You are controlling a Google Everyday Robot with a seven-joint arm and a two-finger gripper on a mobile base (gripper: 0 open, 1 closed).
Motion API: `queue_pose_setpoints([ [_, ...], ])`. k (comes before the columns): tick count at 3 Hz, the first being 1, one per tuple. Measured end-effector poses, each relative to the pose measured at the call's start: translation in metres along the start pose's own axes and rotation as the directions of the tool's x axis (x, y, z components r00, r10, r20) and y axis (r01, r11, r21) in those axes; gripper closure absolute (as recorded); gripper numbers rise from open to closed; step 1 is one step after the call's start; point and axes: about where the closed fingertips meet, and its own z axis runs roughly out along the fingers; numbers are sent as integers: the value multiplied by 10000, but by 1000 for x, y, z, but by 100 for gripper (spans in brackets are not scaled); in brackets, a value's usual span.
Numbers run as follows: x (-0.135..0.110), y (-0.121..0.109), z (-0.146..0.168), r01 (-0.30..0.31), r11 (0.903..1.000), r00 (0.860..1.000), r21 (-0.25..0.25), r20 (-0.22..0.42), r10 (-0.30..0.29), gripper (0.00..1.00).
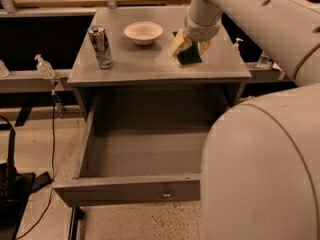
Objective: Pick sponge from top drawer and place on counter
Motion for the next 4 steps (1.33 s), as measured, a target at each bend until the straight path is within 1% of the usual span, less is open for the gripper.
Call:
queue_pose_setpoints([
  [1,-12,1,22,-266,9980,9996,-577,71,270,28],
  [2,-19,8,34,-367,9957,9993,-849,32,371,4],
  [3,-18,8,35,-359,9959,9994,-835,4,360,0],
  [4,-18,8,35,-359,9959,9994,-835,4,360,0],
])
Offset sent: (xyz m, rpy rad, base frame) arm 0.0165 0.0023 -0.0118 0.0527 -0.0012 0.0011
